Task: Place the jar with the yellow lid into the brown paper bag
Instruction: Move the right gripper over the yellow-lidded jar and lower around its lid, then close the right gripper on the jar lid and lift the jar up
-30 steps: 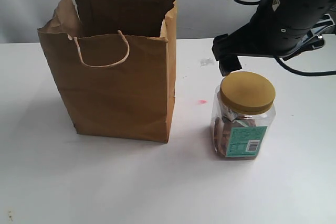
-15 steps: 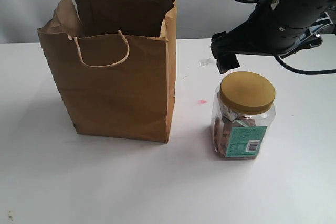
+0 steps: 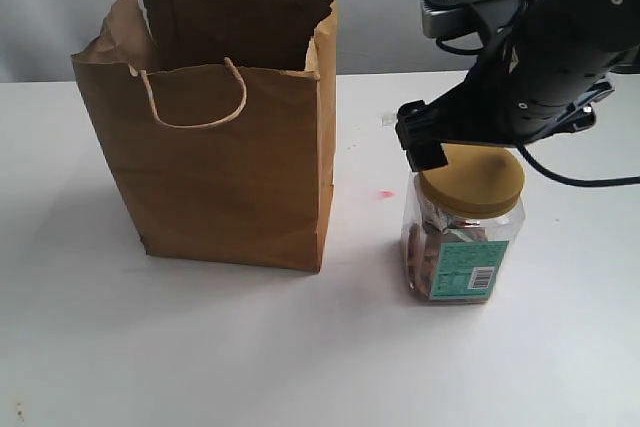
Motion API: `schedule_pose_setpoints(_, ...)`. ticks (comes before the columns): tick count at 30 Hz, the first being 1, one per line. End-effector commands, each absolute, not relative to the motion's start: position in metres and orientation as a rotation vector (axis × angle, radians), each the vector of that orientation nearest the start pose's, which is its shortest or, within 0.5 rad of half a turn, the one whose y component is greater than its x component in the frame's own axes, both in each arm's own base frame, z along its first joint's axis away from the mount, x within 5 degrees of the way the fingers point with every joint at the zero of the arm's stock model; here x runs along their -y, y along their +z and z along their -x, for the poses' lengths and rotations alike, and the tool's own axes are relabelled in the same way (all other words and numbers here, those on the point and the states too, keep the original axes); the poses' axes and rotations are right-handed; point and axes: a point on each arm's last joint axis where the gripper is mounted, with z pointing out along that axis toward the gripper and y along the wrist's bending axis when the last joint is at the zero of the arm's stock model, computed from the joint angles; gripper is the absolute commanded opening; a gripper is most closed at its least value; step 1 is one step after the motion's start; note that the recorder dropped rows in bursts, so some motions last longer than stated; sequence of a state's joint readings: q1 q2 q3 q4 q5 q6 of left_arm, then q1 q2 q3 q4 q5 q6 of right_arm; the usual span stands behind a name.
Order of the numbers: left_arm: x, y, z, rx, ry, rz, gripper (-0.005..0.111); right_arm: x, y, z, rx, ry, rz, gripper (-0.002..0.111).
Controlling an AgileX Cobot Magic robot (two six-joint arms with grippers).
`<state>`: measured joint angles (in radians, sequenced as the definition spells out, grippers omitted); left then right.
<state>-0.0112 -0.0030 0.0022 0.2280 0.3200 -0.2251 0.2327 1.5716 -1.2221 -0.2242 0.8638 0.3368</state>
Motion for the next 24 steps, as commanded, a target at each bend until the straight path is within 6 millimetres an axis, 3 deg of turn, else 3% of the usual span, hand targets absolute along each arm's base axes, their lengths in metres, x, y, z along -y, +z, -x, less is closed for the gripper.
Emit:
schedule_pose_setpoints(1, -0.005, 0.186, -0.054, -1.786, 0.038, 0.048, 0.001, -0.060, 0.283, -0.323, -2.620, -0.079, 0.001, 0.105)
schedule_pose_setpoints(9, -0.005, 0.186, -0.054, -1.786, 0.038, 0.048, 0.001, -0.056, 0.282, -0.324, -2.602, -0.143, 0.042, 0.105)
schedule_pose_setpoints(15, -0.005, 0.186, -0.054, -1.786, 0.038, 0.048, 0.001, -0.057, 0.260, -0.320, -2.588, -0.124, 0.049, 0.105)
schedule_pose_setpoints(20, -0.005, 0.186, -0.054, -1.786, 0.038, 0.048, 0.001, -0.056, 0.258, -0.319, -2.598, -0.120, 0.020, 0.105)
schedule_pose_setpoints(24, -0.005, 0.186, -0.054, -1.786, 0.038, 0.048, 0.001, -0.057, 0.241, -0.323, -2.676, -0.141, 0.012, 0.105)
